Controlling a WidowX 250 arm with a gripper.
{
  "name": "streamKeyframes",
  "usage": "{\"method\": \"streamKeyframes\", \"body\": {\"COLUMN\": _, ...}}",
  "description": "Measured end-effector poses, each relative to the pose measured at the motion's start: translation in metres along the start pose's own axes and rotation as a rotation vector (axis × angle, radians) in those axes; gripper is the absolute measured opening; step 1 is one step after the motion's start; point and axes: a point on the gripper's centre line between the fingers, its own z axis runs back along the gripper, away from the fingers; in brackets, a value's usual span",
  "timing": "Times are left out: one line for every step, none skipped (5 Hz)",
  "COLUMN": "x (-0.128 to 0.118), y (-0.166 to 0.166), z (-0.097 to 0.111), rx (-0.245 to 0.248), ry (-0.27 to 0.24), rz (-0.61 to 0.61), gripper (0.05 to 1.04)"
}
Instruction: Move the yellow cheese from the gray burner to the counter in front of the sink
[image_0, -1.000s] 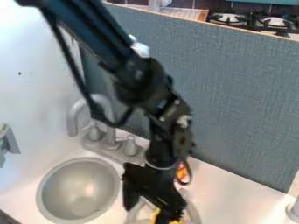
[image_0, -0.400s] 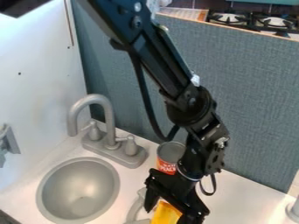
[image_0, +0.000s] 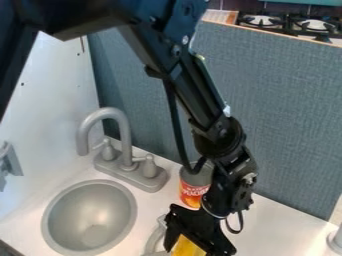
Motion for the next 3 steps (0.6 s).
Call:
{"method": "streamKeyframes", "body": {"x": 0.005, "y": -0.003, "z": -0.007, "rx": -0.014, "ry": 0.012, "rz": 0.007, "gripper": 1.0}}
{"method": "streamKeyframes", "body": {"x": 0.01, "y": -0.007, "z": -0.012, "rx": -0.025, "ry": 0.01, "rz": 0.012, "gripper": 1.001}}
{"method": "streamKeyframes", "body": {"x": 0.014, "y": -0.004, "z": -0.019, "rx": -0.026, "ry": 0.033, "rz": 0.022, "gripper": 0.935}}
